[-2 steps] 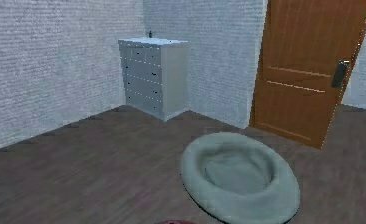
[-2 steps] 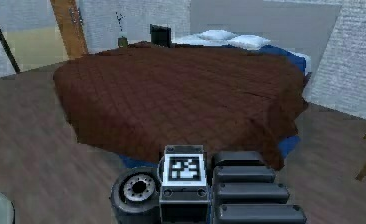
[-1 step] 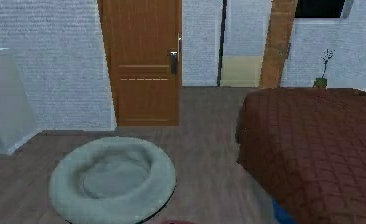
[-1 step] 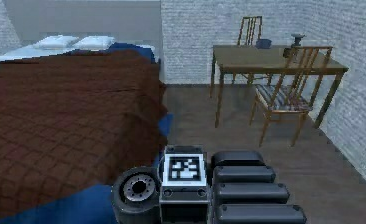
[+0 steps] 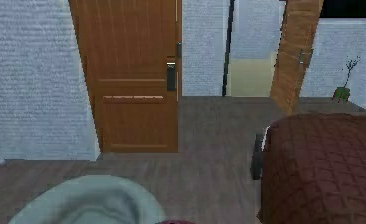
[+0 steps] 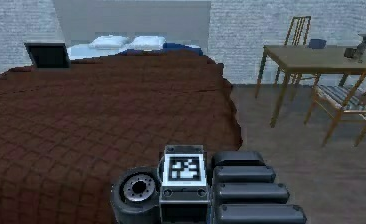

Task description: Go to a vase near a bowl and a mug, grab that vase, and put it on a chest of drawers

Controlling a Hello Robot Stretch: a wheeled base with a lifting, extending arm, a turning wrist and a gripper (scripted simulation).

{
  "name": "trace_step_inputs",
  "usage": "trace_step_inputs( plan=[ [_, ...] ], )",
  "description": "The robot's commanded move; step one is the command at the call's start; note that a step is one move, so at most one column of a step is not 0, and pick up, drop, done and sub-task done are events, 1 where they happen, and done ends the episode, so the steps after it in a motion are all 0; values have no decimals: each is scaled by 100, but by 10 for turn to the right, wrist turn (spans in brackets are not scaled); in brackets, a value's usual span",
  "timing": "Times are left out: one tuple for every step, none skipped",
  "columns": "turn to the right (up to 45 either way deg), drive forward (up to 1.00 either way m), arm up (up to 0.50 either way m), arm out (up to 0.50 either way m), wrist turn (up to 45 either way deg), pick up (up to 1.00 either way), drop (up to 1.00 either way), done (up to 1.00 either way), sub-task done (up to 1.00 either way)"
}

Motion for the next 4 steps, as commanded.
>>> trace_step_inputs(
  plan=[
    [330, 0, 0, 0, 0, 0, 0, 0, 0],
    [0, 55, 0, 0, 0, 0, 0, 0, 0],
    [-300, 0, 0, 0, 0, 0, 0, 0, 0],
    [0, 75, 0, 0, 0, 0, 0, 0, 0]
  ],
)
